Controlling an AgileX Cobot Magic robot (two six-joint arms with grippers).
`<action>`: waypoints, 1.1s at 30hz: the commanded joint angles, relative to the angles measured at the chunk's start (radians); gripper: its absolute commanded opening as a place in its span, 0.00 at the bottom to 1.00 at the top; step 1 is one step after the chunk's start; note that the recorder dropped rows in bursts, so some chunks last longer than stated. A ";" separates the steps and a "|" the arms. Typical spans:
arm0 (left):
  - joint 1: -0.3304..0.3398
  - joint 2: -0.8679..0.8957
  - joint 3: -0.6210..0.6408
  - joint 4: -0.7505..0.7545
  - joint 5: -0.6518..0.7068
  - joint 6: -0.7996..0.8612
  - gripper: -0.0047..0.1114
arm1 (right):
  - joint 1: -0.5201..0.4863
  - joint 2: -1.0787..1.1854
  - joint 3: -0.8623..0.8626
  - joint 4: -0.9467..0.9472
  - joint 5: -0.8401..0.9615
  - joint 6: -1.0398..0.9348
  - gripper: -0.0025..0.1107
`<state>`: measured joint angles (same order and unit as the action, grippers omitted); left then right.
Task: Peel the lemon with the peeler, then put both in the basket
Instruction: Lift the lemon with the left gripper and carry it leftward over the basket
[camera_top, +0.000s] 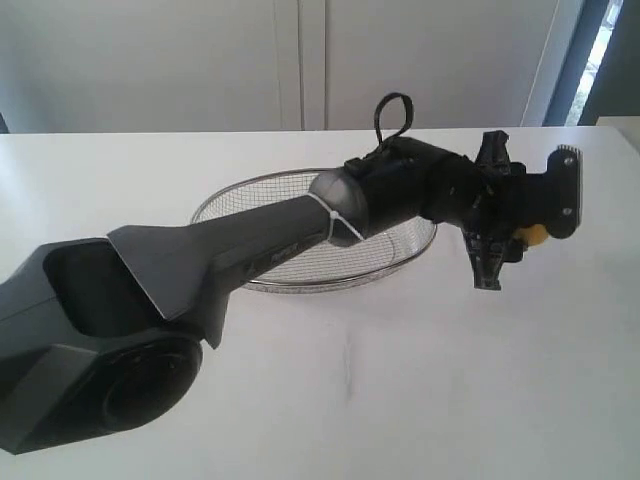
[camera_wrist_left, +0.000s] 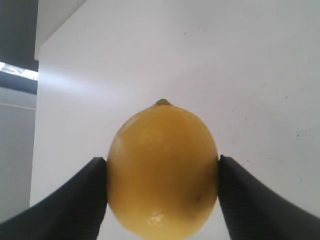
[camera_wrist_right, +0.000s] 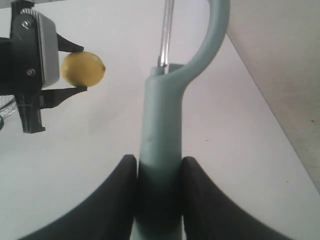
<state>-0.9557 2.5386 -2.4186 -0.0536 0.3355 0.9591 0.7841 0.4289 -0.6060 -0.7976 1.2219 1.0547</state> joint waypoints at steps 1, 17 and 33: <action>-0.006 -0.076 -0.004 0.173 0.166 -0.288 0.04 | -0.008 -0.008 0.001 -0.035 -0.001 0.006 0.02; 0.008 -0.248 -0.002 0.066 0.636 -0.335 0.04 | -0.008 -0.101 0.001 -0.043 -0.001 0.006 0.02; 0.158 -0.377 0.017 -0.188 0.886 -0.335 0.04 | -0.006 -0.167 0.034 -0.018 -0.001 -0.002 0.02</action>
<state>-0.8155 2.2118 -2.4130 -0.1955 1.1335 0.6326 0.7841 0.2666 -0.5755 -0.8041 1.2280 1.0547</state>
